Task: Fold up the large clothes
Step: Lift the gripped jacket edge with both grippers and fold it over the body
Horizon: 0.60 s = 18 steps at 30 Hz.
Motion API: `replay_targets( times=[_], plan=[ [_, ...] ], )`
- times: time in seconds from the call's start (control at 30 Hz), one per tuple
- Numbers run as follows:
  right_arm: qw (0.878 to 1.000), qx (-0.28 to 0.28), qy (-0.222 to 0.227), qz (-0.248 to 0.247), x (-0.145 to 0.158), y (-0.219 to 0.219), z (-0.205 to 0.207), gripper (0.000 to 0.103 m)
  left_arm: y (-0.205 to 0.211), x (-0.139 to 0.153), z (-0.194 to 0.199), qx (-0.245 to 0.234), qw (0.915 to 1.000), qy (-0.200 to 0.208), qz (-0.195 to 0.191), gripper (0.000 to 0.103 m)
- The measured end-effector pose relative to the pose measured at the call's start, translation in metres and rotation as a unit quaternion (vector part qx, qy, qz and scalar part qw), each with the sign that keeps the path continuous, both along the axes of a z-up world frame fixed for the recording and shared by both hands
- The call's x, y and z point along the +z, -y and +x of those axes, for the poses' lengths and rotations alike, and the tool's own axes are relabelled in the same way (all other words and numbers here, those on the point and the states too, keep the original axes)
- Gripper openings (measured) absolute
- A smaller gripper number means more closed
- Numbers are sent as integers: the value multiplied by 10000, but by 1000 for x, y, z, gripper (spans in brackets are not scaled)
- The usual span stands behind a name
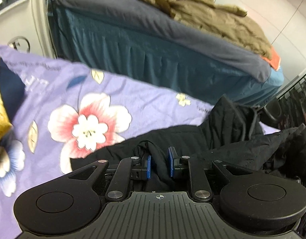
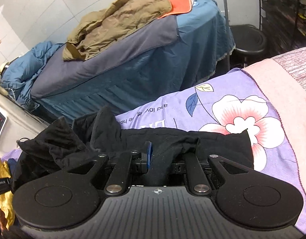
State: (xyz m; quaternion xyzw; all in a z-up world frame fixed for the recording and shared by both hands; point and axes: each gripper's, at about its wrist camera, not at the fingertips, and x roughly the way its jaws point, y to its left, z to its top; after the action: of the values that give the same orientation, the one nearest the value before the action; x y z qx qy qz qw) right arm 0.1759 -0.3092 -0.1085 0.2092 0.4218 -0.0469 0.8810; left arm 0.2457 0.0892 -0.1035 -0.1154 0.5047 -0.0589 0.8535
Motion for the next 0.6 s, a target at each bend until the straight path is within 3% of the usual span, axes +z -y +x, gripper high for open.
replay_targets(
  times=[0.13,0.3,0.4,0.47,0.5,0.6],
  plan=[
    [9991,-61,-414,-91,-28,-5,19,16,0,-16,3,6,9999,-118,-32,58],
    [9986,-356,-350,167,-41,-4,15,23,-20,-12,2,134,9982,-210,-551,67],
    [9966,-423,-234,670,-38,5,10,44,-37,-5,0,213,9945,-309,-975,73],
    [9933,-411,-93,1076,-34,13,7,79,-46,1,-1,270,9917,-332,-1213,75],
    [9921,-410,6,1183,-31,16,5,83,-51,4,-2,300,9905,-331,-1302,76],
    [9927,-405,65,1131,-21,18,4,84,-64,10,-2,371,9866,-364,-1544,78]
  ],
)
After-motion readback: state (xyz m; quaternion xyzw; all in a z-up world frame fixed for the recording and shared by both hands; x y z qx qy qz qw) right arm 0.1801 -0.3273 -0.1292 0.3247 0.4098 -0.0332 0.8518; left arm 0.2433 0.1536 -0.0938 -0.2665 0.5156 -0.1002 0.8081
